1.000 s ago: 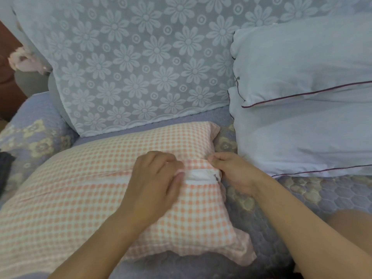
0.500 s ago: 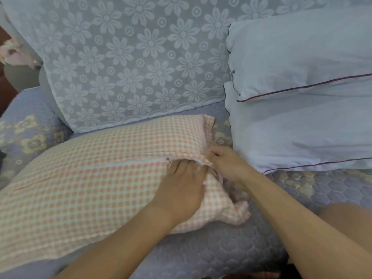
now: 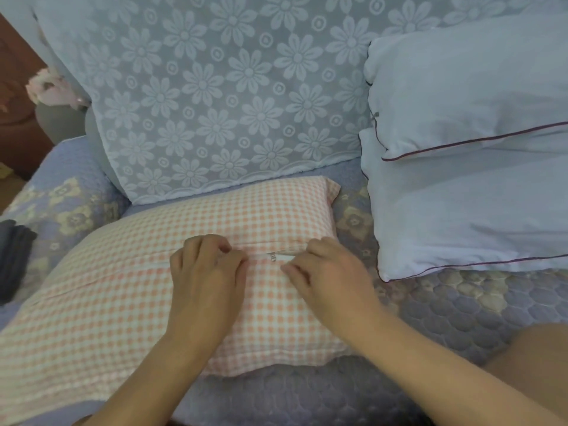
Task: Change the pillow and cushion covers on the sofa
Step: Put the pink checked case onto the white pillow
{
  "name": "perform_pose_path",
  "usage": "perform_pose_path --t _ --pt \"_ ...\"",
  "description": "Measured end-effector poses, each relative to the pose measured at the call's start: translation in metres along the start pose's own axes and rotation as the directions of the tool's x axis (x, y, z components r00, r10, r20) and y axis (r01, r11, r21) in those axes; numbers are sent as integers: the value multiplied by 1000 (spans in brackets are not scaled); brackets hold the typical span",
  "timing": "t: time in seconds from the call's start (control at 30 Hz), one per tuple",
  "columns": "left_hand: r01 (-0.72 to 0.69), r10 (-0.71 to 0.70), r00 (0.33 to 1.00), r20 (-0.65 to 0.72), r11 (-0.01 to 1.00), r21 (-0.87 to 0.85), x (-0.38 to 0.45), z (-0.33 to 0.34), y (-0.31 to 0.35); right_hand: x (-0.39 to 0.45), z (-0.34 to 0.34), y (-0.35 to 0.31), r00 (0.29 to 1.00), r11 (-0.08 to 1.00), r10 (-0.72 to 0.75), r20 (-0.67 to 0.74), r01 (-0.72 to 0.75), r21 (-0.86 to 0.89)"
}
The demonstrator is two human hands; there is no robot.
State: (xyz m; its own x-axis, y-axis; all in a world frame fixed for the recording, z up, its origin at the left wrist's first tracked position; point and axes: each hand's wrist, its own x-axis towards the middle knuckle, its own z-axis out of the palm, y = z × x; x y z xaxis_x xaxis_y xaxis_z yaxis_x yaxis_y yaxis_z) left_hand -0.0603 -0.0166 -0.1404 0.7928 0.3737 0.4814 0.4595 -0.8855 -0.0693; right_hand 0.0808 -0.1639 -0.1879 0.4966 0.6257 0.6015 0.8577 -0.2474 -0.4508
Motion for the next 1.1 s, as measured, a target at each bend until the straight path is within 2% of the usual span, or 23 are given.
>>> perform_pose_path --t 0.07,0.17,0.3,0.47,0.57,0.63,0.77,0.83,0.9,0.97,1.03,1.1 --pt "-48 48 999 -20 998 27 -3 -2 -3 1 13 -15 996 991 87 -10 -87 -105" --pt "-102 104 994 -44 994 33 -6 -6 3 12 24 -24 979 969 202 -27 -204 -138" --pt "-76 76 997 2 996 41 -4 -4 5 17 32 -30 987 982 159 0 -159 -99" --pt "-94 93 993 65 995 13 13 -4 1 26 28 -29 979 979 204 -7 -204 -32" --pt "-105 105 986 128 994 -8 26 -4 2 28 20 -33 989 985 146 8 -145 -90" --pt "-47 56 984 170 997 -56 35 -5 3 30 14 -34 994 983 110 20 -106 -147" --pt "107 -14 937 350 963 -247 55 -13 1 34 12 -35 993 981 114 34 -107 -162" --pt "155 -39 931 364 942 -297 64 -20 1 35 13 -36 988 975 141 62 -127 -184" --pt "163 -60 948 313 935 -316 73 -25 2 39 11 -39 984 966 152 88 -129 -222" --pt "109 -31 972 235 939 -326 74 -28 4 43 7 -41 986 964 138 93 -112 -240" --pt "-60 101 987 128 955 -291 66 -27 4 44 3 -43 986 964 147 80 -125 -234" --pt "-254 267 963 48 949 -189 52 -23 -2 42 1 -45 984 971 154 85 -135 -198"
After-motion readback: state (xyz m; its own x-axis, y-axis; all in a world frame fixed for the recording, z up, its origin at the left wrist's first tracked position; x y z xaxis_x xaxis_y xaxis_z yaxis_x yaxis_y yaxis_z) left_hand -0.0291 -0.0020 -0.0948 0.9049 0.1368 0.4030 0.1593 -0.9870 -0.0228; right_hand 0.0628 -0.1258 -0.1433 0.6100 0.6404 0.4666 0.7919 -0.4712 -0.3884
